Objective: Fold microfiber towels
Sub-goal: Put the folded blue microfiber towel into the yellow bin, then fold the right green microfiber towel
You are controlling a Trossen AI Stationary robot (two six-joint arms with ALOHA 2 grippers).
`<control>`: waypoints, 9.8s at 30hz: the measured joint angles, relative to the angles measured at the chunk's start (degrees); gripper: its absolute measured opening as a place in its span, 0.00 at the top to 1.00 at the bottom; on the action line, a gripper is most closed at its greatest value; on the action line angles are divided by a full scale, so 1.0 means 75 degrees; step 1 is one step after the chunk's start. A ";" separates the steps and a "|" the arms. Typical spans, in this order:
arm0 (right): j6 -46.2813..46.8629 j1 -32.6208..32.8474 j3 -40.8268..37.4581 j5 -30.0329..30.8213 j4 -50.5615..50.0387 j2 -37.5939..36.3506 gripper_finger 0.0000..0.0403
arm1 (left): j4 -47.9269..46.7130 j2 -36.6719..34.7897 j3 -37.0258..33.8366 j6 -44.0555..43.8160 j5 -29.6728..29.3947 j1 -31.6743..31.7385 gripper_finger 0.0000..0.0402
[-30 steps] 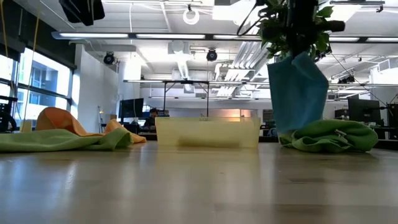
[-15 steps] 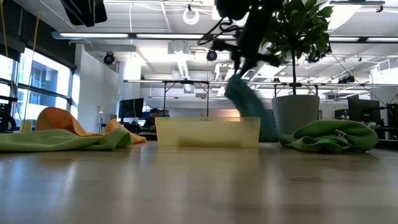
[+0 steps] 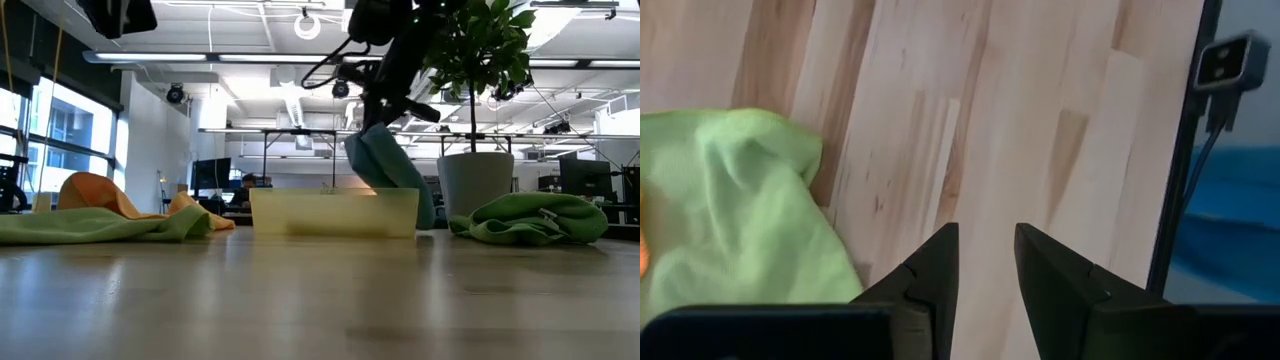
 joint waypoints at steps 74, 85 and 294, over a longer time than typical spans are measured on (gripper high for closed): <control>-0.1532 0.1326 0.0012 -0.3285 -0.0073 -0.2259 0.99 | 0.7898 0.1544 0.0003 0.9291 -0.1310 0.3182 0.46; -0.2240 0.1323 0.0023 -0.3285 -0.0021 -0.1882 0.99 | 0.7956 0.1607 0.0003 1.0379 -0.1350 0.3108 0.46; -0.3560 0.1238 -0.0545 -0.1107 -0.4057 -0.2000 1.00 | 0.2971 0.1202 0.0931 0.3268 -0.0810 0.3365 0.57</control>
